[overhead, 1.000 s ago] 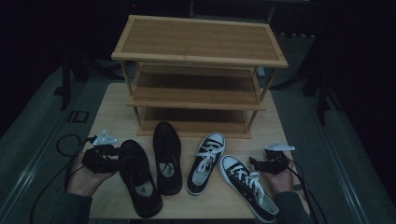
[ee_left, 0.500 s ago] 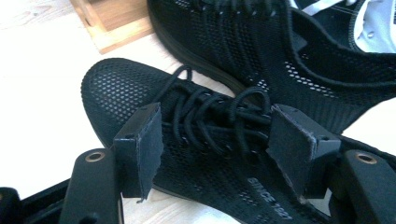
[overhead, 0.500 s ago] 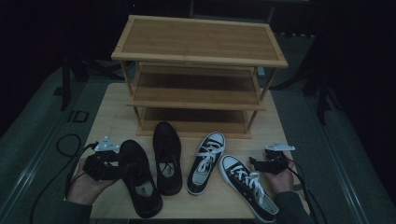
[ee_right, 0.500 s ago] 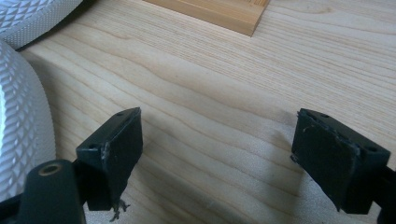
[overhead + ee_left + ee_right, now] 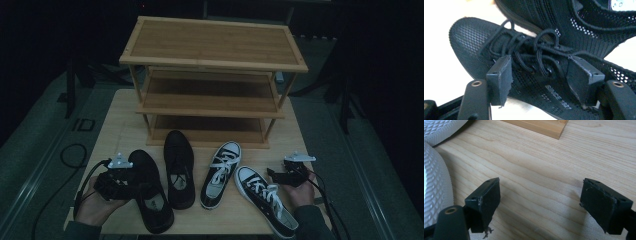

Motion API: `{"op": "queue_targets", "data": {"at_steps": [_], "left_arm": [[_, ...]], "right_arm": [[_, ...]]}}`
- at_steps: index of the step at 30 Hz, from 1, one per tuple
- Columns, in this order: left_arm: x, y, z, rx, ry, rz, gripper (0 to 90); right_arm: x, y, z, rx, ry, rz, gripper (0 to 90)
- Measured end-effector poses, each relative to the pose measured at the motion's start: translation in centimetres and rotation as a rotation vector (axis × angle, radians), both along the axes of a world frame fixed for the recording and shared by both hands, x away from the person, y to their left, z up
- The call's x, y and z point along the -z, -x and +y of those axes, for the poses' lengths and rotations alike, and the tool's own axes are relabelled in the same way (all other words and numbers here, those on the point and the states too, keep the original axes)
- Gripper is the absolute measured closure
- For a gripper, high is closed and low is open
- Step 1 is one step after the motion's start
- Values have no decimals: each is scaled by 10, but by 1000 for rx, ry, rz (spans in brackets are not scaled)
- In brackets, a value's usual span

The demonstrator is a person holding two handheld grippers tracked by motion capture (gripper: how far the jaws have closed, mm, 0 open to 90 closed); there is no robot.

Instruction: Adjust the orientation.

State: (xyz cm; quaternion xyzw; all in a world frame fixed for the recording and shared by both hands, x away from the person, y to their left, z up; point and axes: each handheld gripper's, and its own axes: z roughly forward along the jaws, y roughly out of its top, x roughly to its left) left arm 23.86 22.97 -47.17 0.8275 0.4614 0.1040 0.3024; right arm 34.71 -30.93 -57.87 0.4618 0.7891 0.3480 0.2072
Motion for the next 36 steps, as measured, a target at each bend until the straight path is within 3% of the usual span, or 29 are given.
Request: {"op": "queue_targets", "data": {"at_steps": [6, 11, 21, 25, 29, 33, 36], "left_arm": [[6, 0, 0, 11, -41, 49, 570], [6, -1, -2, 6, -75, 46, 771], [0, -1, 16, -80, -147, -1, 820], [4, 0, 17, -84, -135, 15, 763], [16, -2, 13, -67, -151, 79, 684], [19, -4, 13, -78, -143, 84, 724], [19, -6, 12, -82, -161, 75, 825]], "right_arm": [[0, 0, 0, 0, 0, 0, 159], [0, 0, 0, 0, 0, 0, 160], [0, 0, 0, 0, 0, 0, 159], [0, 0, 0, 1, 0, 0, 160], [0, 0, 0, 0, 0, 0, 160], [0, 0, 0, 0, 0, 0, 160], [0, 0, 0, 1, 0, 0, 160]]}}
